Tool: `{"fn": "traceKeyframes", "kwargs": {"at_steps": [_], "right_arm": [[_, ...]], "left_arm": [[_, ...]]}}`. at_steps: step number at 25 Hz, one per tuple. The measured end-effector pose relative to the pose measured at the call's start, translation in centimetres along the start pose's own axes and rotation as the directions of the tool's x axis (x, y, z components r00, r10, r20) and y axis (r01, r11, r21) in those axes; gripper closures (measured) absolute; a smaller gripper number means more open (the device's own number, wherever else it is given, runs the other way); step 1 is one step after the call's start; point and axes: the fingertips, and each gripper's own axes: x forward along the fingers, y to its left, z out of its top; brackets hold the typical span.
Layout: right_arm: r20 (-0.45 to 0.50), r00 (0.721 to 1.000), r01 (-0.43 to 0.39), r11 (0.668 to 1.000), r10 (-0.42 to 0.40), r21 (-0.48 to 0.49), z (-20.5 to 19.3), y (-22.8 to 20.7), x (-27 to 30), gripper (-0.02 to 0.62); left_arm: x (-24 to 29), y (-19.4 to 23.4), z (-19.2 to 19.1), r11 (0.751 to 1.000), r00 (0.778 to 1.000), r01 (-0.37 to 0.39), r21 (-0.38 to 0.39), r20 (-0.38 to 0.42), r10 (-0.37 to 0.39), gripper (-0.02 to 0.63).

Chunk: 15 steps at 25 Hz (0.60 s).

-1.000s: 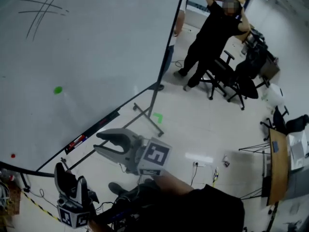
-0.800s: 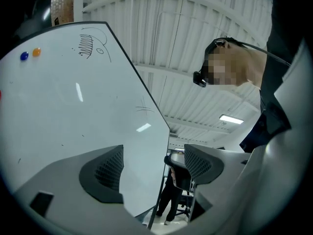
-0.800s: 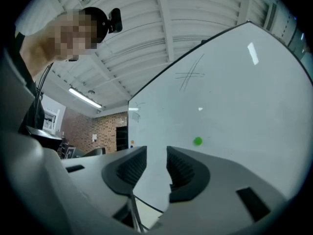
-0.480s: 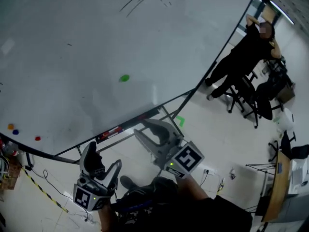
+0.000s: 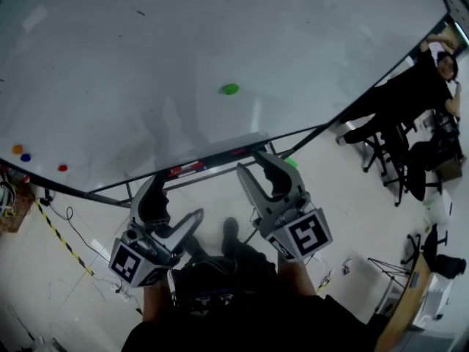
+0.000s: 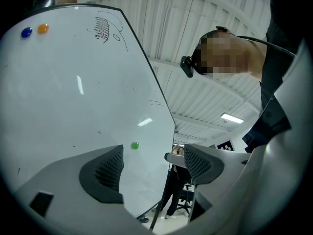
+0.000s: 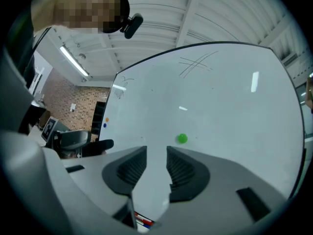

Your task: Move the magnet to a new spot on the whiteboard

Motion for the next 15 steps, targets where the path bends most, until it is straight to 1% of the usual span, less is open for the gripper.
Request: {"fn": "traceKeyframes", "kwargs": {"at_steps": [3,6,8,10,15], "right_arm": [[0.034,0.999,-0.021,1.000,0.020,0.008,0.0,-2.3,0.3,0.462],[0.074,0.996,-0.057,0.998,0.057,0.004,0.5,-4.8,0.3,0.462],[0.085,0.994,-0.077,0.997,0.076,0.009,0.4,-6.2,0.0,0.462],[0.098,0.991,-0.096,0.995,0.093,0.025,0.1,-7.6,-0.2,0.462],[0.121,0.984,-0.141,0.989,0.134,0.052,-0.6,-10.2,-0.3,0.462]], "left_arm": [[1.7,0.2,0.2,0.999,1.000,-0.029,0.024,0.011,0.028,0.222],[4.1,0.0,0.2,0.995,0.997,-0.075,0.062,0.018,0.074,0.222],[5.5,-0.4,-0.1,0.991,0.994,-0.109,0.075,0.021,0.108,0.222],[6.7,-0.8,-0.6,0.986,0.990,-0.140,0.088,0.014,0.139,0.206],[8.9,-1.8,-1.8,0.973,0.980,-0.199,0.117,-0.005,0.201,0.198]]}}
